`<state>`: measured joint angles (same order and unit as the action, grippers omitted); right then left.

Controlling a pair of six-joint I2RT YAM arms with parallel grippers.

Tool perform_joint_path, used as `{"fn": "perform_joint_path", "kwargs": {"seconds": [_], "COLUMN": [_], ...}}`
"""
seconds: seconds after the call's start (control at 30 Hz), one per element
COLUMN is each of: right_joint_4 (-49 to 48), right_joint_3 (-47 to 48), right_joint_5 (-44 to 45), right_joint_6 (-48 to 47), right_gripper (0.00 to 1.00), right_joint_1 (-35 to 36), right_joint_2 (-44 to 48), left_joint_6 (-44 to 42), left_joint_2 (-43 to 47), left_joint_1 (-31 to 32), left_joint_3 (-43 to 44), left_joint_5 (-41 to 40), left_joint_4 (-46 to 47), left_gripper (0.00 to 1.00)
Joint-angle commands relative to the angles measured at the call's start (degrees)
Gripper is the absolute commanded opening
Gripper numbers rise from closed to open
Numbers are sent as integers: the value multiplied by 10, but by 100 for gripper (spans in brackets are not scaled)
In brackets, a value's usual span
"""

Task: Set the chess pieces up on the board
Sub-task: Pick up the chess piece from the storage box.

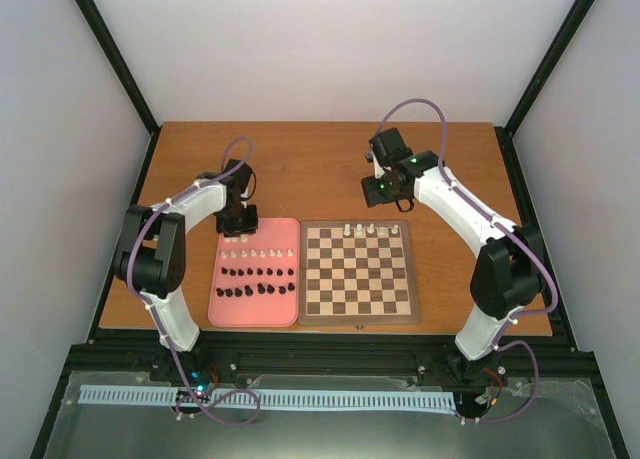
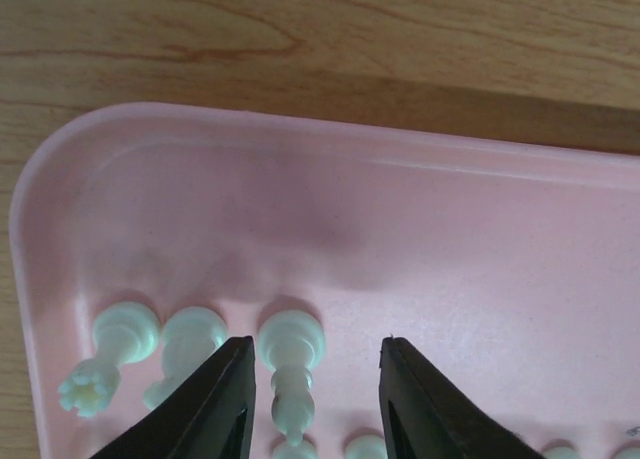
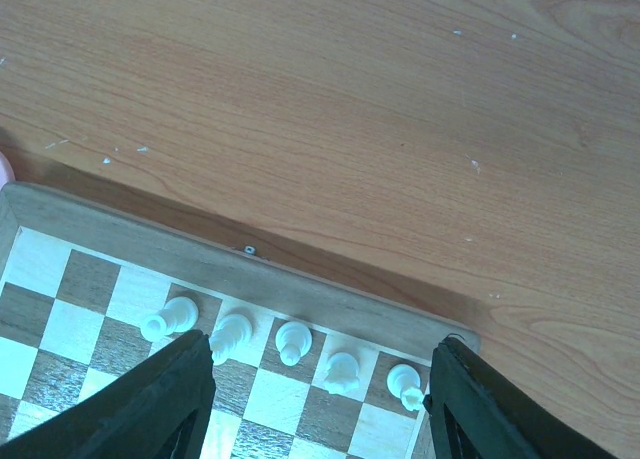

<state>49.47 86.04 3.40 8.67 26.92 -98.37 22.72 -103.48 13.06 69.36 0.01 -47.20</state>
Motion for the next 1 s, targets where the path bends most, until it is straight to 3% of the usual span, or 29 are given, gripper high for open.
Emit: {"fn": "perform_joint_path", "kwargs": {"seconds": [0.0,0.13,0.37,0.57,0.77,0.97], "right_joint_4": [-5,-5,-7,-10,-12,-20], "right_joint_3": [-7,-8,-10,-11,-12,-17], "right_joint_5": [1,1,2,2,6,8], "right_joint_6": [7,7,4,4,3,10], "right_gripper": [60,60,60,60,60,60], "right_joint_1": [-6,-6,-6,-6,-6,-16], "right_joint_2": [14,13,12,12,14,16], "left_joint_6": [-2,-2,-3,-5,-11,-15], "left_joint_2": [-11,-16,-17,-21,-6,35], "left_joint_1": [-5,-5,-5,-5,0,52], "left_joint_3": [8,10,7,9,33,99], "left_joint_5": [0,1,1,2,-4,7], "left_joint_4": [12,11,10,6,-25,-83], "left_gripper": [35,23,20,10,10,14]}}
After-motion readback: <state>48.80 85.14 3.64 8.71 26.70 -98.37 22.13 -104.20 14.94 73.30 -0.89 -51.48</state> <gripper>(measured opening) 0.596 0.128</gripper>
